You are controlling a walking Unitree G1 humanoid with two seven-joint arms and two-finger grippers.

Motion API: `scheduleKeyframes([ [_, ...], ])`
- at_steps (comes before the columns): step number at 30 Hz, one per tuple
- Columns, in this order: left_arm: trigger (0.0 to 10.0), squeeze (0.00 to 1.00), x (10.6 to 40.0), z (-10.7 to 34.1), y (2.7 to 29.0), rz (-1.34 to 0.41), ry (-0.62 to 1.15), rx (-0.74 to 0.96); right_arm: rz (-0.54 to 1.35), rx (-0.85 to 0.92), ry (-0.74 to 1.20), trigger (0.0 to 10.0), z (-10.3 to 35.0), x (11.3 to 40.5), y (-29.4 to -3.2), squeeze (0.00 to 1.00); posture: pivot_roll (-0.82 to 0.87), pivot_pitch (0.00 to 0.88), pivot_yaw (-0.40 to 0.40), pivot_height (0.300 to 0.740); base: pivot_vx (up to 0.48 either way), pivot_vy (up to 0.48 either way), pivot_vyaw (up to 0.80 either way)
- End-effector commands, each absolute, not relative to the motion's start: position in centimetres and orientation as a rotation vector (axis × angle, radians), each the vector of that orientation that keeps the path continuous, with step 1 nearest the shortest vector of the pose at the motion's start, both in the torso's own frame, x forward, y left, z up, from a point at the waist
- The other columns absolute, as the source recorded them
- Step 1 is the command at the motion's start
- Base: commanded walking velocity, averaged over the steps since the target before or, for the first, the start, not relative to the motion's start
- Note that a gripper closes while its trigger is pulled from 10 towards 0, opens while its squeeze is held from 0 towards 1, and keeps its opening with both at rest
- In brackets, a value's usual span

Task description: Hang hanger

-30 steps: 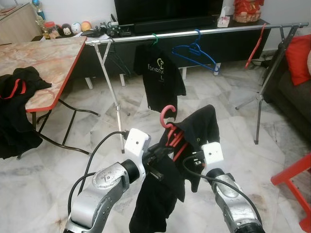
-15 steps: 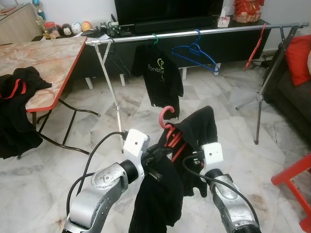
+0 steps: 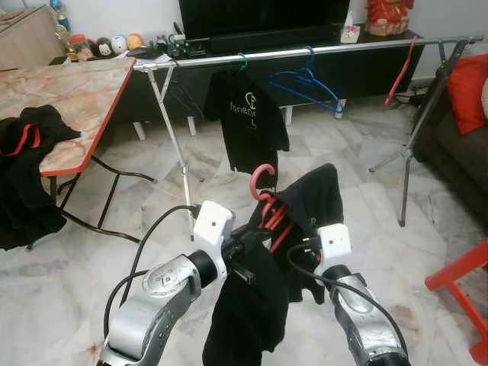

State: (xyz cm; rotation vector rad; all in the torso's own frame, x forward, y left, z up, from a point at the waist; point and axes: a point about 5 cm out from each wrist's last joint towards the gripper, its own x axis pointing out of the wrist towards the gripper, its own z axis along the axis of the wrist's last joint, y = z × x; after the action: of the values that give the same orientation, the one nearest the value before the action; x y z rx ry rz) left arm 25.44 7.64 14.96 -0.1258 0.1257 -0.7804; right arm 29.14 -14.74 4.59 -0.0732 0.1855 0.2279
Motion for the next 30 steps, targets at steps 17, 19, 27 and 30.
scheduleKeyframes([
  [17, 10.0, 0.0, 25.26, 15.97, 7.66, -0.799, 0.083, -0.131, 0.238, -0.082, 0.196, 0.0, 4.19, 28.92, -14.5, 0.0, -0.04, 0.003, 0.077, 0.74, 0.0, 0.0, 0.0],
  [19, 10.0, 0.0, 25.26, 15.97, 7.66, -0.799, 0.083, -0.131, 0.24, -0.083, 0.196, 0.0, 4.18, 28.91, -14.47, 0.0, -0.04, 0.003, 0.077, 0.74, 0.0, 0.0, 0.0],
  [27, 10.0, 0.0, 25.21, 15.99, 7.66, -0.803, 0.083, -0.132, 0.245, -0.085, 0.196, 0.0, 4.15, 28.87, -14.38, 0.0, -0.04, 0.004, 0.078, 0.74, 0.0, 0.0, 0.0],
  [30, 10.0, 0.0, 25.13, 15.99, 7.65, -0.806, 0.085, -0.133, 0.244, -0.086, 0.196, 0.0, 4.14, 28.87, -14.38, 0.0, -0.04, 0.004, 0.079, 0.74, 0.0, 0.0, 0.0],
])
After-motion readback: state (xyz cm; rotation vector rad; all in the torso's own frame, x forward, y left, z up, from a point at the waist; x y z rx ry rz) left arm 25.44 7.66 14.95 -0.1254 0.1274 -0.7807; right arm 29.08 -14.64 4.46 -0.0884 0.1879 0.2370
